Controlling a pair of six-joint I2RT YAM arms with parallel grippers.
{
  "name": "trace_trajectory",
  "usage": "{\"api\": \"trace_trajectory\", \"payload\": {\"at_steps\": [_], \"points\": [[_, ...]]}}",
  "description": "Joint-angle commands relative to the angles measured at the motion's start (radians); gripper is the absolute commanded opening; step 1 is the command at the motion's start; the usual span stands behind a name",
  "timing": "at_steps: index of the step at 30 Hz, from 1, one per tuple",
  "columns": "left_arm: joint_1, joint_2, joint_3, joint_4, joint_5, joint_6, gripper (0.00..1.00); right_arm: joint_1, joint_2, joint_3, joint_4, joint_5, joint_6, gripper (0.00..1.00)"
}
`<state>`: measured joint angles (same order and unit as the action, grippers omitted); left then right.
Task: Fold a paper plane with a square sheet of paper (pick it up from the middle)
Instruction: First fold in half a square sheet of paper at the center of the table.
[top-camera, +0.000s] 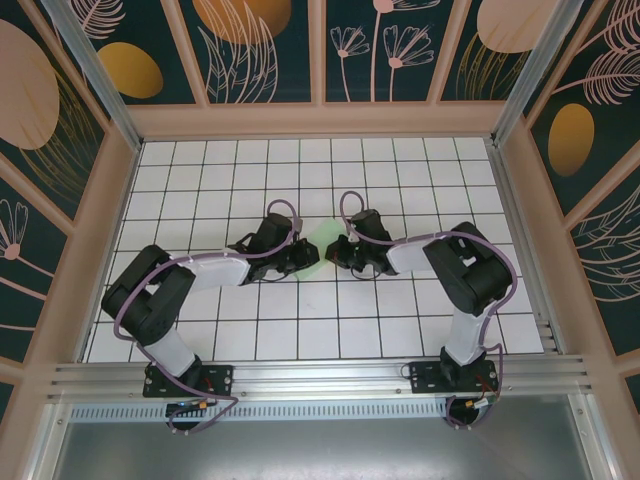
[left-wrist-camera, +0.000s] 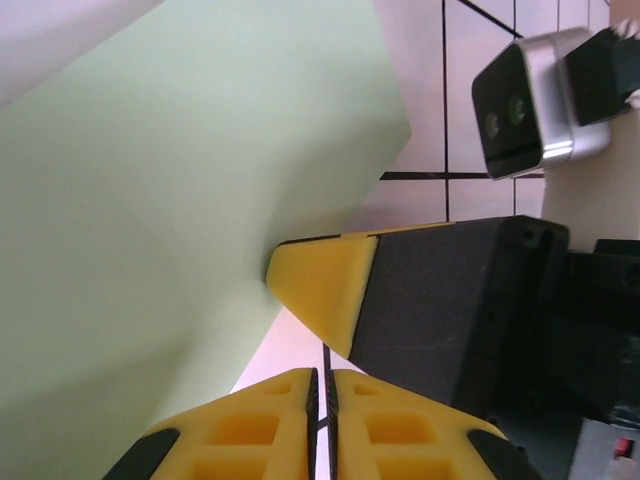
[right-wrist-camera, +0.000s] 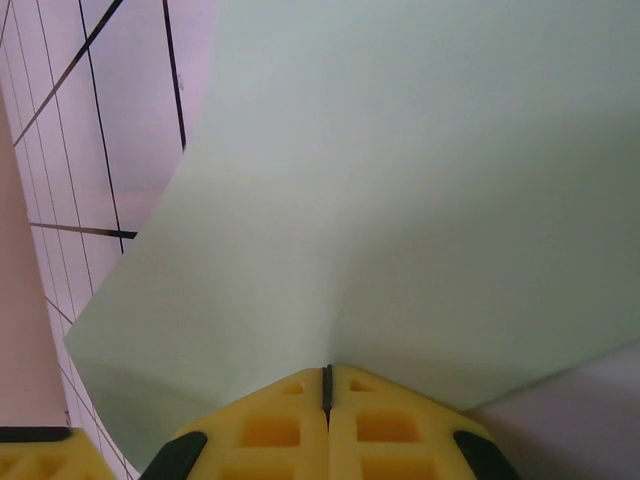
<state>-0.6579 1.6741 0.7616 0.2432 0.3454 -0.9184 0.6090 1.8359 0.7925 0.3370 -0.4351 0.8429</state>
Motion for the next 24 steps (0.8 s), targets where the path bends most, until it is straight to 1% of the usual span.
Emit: {"api": "trace_trajectory", "payload": {"at_steps": [1,9,24], "points": [[-0.008,0.034,0.021,0.019,0.033,0.009,0.15,0.011,0.017,0.029,-0.035,0.019,-0.015,0.00],[-0.014,0.091,0.033,0.018,0.054,0.016,0.14,0.018,0.003,0.033,-0.044,0.012,-0.025,0.00],[-0.014,0.115,0.038,-0.062,-0.026,0.030,0.11,0.025,-0.014,0.025,-0.072,0.017,-0.049,0.00]]}}
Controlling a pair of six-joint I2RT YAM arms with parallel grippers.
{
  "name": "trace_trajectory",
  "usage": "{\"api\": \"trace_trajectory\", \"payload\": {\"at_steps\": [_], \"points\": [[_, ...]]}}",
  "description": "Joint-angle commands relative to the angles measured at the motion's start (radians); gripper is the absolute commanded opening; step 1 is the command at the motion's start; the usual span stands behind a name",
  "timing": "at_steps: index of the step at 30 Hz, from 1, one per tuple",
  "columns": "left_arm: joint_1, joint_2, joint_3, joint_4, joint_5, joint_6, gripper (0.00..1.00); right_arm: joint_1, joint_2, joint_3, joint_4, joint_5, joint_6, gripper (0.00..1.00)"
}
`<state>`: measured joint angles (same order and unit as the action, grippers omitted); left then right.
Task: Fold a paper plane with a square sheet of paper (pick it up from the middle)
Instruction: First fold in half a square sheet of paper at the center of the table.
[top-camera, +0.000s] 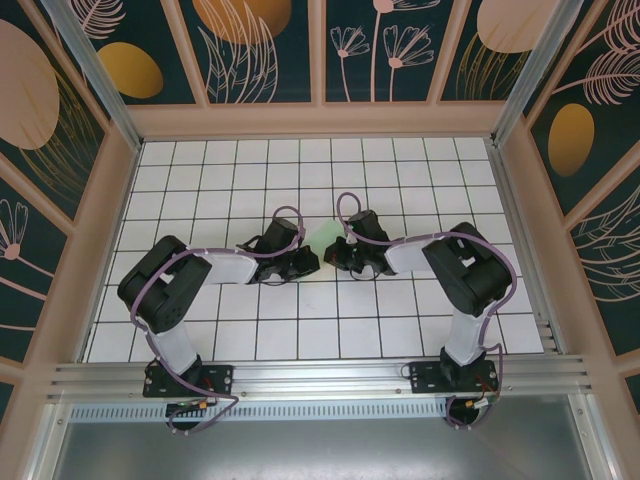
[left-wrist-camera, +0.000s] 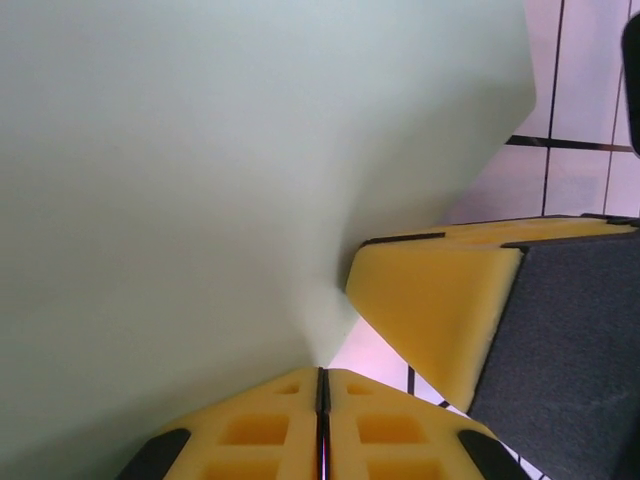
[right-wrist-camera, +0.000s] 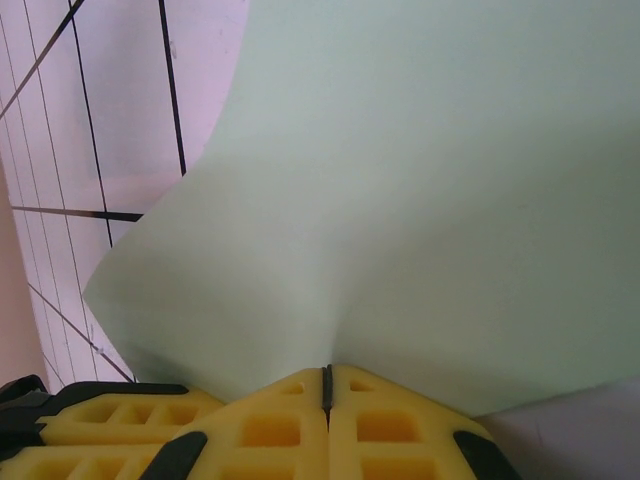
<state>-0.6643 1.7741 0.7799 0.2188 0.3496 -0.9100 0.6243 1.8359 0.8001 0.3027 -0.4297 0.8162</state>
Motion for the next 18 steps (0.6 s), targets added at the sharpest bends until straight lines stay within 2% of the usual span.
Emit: {"api": "trace_trajectory", "payload": {"at_steps": [1,12,18], "points": [[-0.007,0.019,0.018,-0.043,-0.033,0.020,0.11,0.011,-0.011,0.020,-0.044,0.014,-0.025,0.00],[-0.007,0.022,0.031,-0.059,-0.014,0.024,0.11,0.020,0.008,0.051,-0.105,0.027,-0.039,0.00],[-0.007,-0.011,0.046,0.002,0.017,0.027,0.11,0.030,0.026,0.080,-0.159,0.044,-0.050,0.00]]}}
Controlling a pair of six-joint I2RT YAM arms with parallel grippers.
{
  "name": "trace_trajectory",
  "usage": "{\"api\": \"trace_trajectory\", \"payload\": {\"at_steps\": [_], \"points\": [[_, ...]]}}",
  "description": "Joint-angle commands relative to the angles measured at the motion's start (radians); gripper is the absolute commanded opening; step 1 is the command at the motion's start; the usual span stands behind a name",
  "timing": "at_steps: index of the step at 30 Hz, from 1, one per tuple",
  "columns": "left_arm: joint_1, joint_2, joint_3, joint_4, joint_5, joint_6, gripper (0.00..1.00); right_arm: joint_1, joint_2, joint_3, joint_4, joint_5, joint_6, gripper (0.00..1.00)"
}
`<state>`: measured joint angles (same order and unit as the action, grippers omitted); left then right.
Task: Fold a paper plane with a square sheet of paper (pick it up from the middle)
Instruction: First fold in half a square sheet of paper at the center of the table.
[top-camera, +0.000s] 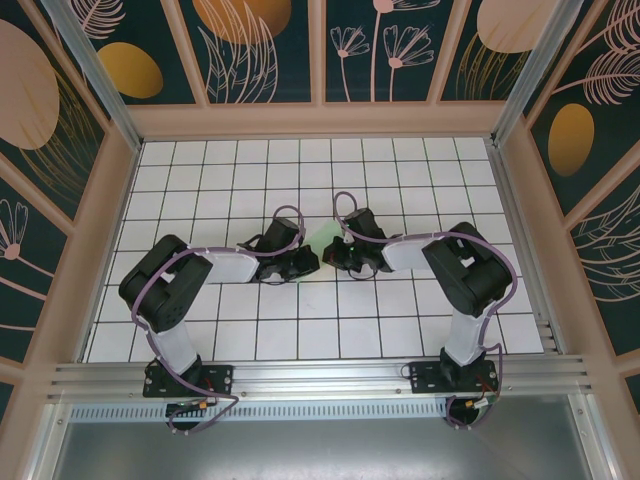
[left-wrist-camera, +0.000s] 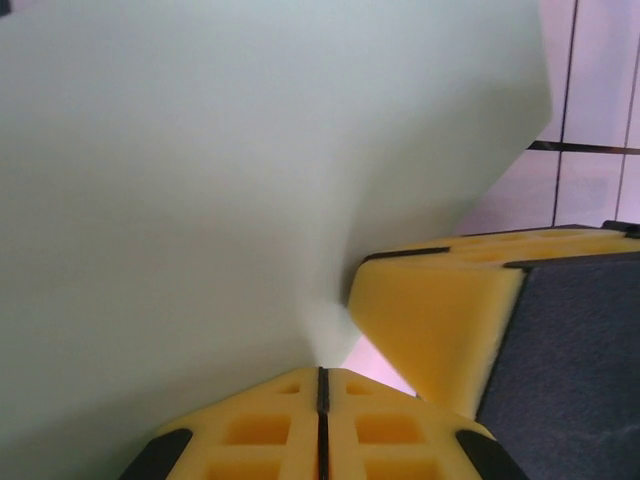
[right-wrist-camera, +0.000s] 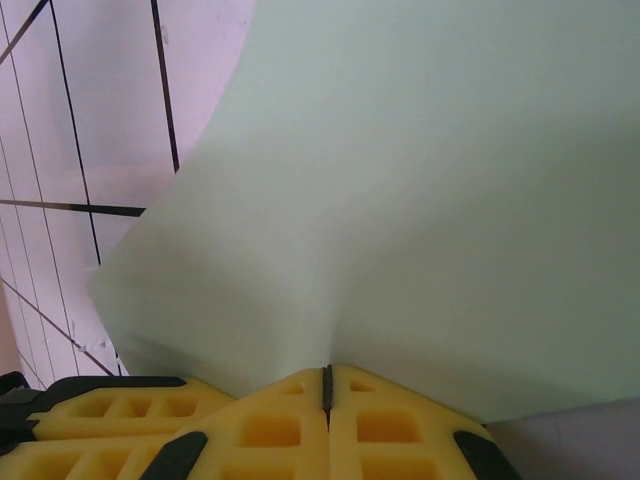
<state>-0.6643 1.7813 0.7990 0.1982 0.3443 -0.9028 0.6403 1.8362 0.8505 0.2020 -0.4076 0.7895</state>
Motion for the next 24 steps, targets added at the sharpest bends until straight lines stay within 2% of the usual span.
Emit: {"api": "trace_trajectory", "payload": {"at_steps": [1,15,24], "points": [[-0.007,-0.014,0.032,0.020,0.018,0.021,0.11,0.015,0.026,0.029,-0.063,0.024,-0.023,0.00],[-0.007,0.051,0.029,-0.095,-0.059,0.047,0.10,0.004,0.029,0.033,-0.070,0.038,-0.025,0.00],[-0.007,0.058,0.011,-0.129,-0.078,0.047,0.08,-0.085,0.042,0.042,-0.110,0.082,-0.085,0.00]]}}
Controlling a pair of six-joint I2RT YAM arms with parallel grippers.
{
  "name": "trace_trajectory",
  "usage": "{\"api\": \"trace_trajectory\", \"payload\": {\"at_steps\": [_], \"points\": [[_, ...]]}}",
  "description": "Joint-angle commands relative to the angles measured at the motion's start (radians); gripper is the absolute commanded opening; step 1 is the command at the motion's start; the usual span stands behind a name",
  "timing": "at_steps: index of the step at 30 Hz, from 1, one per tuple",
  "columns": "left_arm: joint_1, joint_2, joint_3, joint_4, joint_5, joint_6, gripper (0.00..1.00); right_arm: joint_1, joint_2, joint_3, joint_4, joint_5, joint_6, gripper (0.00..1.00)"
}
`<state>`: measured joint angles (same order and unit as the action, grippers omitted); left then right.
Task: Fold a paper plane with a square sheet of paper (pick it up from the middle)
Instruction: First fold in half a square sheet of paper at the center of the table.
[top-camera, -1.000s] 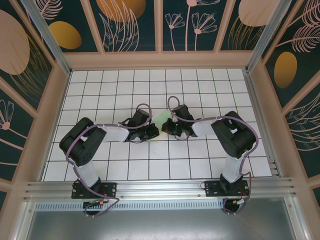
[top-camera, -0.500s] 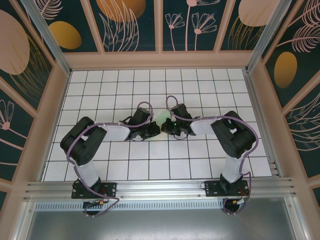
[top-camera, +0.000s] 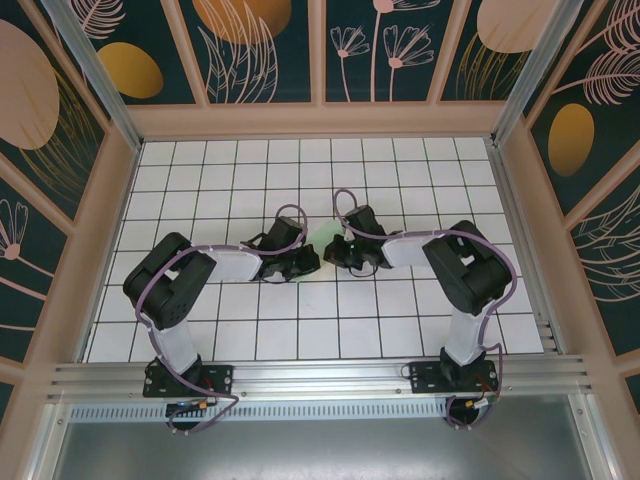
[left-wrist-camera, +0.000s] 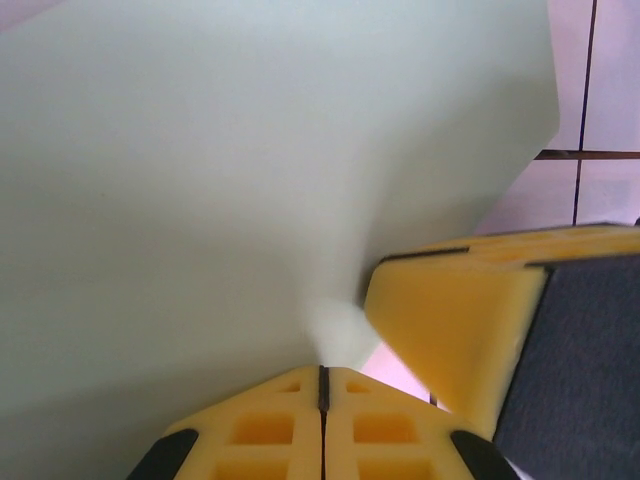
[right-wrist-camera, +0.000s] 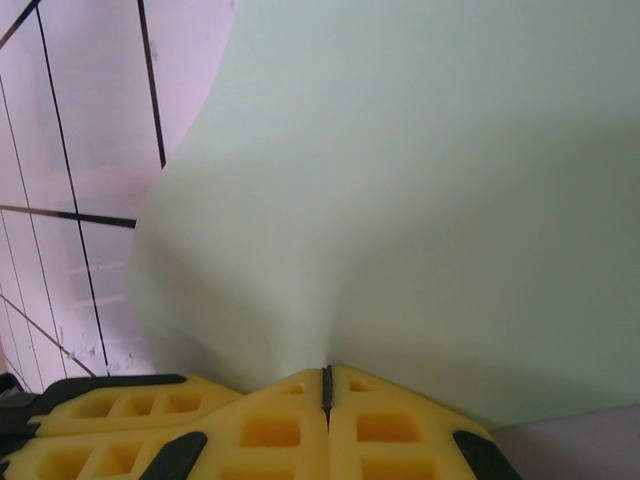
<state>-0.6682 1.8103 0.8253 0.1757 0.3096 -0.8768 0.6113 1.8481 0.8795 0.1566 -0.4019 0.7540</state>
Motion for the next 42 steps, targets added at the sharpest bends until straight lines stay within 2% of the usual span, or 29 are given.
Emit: {"api": "trace_trajectory", "payload": {"at_steps": [1,7,14,21,25,27,29,34,42], "points": [[-0.003,0.030,-0.018,-0.107,-0.044,0.021,0.08,-0.058,0.033,0.013,-0.067,0.080,-0.058,0.00],[-0.003,0.030,-0.027,-0.101,-0.035,0.021,0.03,-0.170,0.051,-0.005,-0.051,0.102,-0.098,0.00],[-0.003,0.032,-0.031,-0.098,-0.035,0.020,0.02,-0.259,0.039,0.006,-0.056,0.128,-0.119,0.00],[-0.002,0.032,-0.031,-0.096,-0.035,0.018,0.02,-0.259,-0.016,0.059,-0.096,0.155,-0.137,0.00],[-0.004,0.029,-0.031,-0.096,-0.037,0.018,0.02,-0.236,-0.085,0.027,-0.070,0.127,-0.136,0.00],[-0.004,0.030,-0.030,-0.096,-0.037,0.019,0.02,-0.219,-0.105,0.011,-0.044,0.074,-0.136,0.00],[-0.003,0.032,-0.029,-0.096,-0.035,0.018,0.02,-0.192,-0.095,0.012,-0.037,0.012,-0.142,0.00],[-0.003,0.035,-0.027,-0.101,-0.039,0.019,0.03,-0.139,-0.021,0.038,-0.049,-0.033,-0.158,0.00],[-0.003,0.034,-0.036,-0.119,-0.054,0.016,0.01,-0.191,0.039,0.062,-0.097,0.009,-0.193,0.00]]}}
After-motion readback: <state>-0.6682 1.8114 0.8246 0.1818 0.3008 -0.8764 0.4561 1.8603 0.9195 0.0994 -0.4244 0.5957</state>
